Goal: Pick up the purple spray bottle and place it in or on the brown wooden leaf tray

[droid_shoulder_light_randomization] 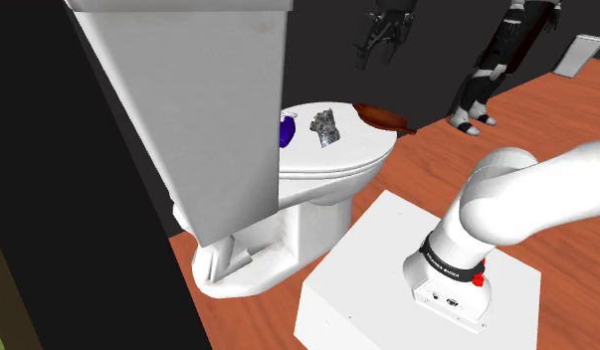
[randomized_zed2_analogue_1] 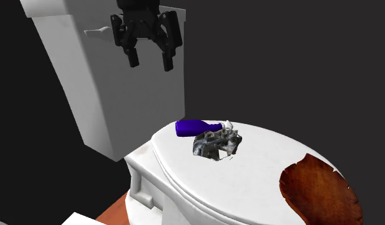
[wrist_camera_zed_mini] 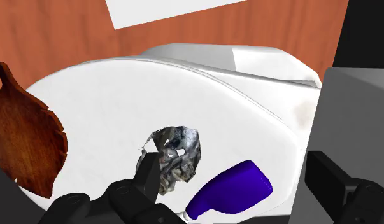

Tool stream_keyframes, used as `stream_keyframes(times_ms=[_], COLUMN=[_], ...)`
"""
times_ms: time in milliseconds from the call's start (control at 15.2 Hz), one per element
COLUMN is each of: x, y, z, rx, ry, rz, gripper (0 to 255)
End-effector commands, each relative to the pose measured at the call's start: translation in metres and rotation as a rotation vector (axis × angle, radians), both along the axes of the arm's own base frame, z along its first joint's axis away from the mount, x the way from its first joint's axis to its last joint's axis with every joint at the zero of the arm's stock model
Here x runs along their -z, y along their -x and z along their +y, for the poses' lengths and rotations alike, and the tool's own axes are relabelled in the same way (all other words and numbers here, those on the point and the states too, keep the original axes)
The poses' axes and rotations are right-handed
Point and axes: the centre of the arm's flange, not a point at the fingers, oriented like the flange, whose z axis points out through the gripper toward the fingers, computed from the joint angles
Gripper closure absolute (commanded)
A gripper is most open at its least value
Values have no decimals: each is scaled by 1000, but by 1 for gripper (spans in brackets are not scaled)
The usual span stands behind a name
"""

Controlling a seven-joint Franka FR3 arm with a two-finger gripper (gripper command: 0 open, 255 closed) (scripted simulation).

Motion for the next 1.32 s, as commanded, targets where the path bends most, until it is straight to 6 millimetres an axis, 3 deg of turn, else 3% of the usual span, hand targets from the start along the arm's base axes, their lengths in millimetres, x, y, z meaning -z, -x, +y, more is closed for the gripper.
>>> stream_keyframes(times_ms=[0,594,1254], x=[0,68,149], y=[0,-104,-217], z=[0,16,-2], rx=[0,289,610], ry=[0,-6,-13], rz=[0,44,93], gripper=[0,0,0])
